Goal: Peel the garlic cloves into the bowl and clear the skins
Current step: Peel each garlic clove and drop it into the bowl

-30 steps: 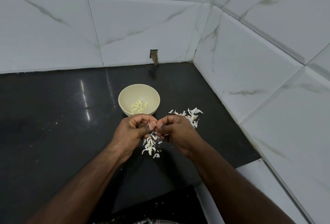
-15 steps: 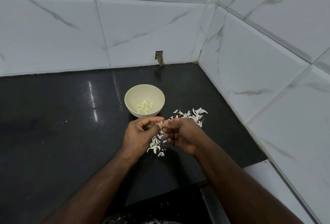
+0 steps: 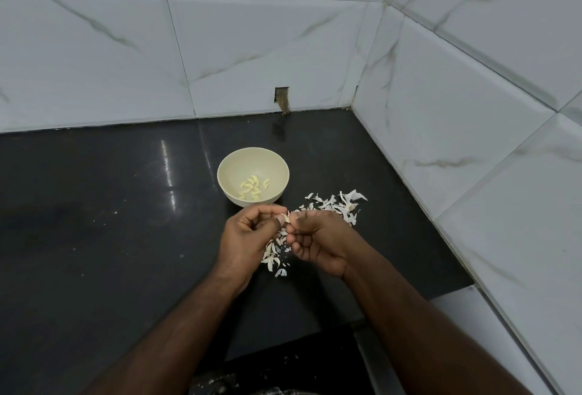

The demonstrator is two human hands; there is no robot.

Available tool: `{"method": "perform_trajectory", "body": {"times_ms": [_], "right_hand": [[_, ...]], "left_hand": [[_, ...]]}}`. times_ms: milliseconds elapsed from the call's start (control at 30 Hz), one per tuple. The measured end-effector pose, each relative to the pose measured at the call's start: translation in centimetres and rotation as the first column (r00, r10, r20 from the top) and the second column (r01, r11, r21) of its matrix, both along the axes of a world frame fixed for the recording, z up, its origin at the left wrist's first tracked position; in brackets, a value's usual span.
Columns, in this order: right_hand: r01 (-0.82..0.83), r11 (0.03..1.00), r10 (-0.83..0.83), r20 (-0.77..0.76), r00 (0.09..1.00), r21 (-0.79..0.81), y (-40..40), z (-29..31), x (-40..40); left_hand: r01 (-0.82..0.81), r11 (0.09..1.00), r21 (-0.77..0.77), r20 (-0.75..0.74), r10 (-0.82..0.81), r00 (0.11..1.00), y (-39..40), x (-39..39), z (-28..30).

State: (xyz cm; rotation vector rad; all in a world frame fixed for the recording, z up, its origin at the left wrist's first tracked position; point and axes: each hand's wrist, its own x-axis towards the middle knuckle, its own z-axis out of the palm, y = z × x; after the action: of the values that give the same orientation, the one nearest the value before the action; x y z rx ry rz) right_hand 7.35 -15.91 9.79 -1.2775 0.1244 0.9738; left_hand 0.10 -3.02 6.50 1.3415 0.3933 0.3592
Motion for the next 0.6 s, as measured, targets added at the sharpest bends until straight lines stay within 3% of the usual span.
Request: {"method": "perform_trajectory", "body": {"times_ms": [133,200,467,600], "right_hand": [[0.057,0.995,-0.029,0.313,0.949,-0.08,0.0,-0.6,0.3],[0.088,0.994,-0.056,0.388,0.92,-0.065,0.0,-0.7,0.6],[0.075,0.997,-0.077,0.375,0.924,0.021,-0.8,-0.9,1.5],[0.062,0.997,-0.03,0.49,0.871,-0.05,-0.7,-1.4,1.6]], "left_hand": [[-0.002,0.996,-0.089,-0.029,-0.001,1.0,0.1,0.6,-0.6],[-0.005,0.994,-0.106,-0.049,0.0,0.999,0.1,0.9,-0.7],[-0.003,0.976,-0.217,-0.09,-0.017,0.996,-0.5,1.4,-0.1],[0.009,0.961,-0.278,-0.126,-0.045,0.991,-0.7,1.1,0.4]]}}
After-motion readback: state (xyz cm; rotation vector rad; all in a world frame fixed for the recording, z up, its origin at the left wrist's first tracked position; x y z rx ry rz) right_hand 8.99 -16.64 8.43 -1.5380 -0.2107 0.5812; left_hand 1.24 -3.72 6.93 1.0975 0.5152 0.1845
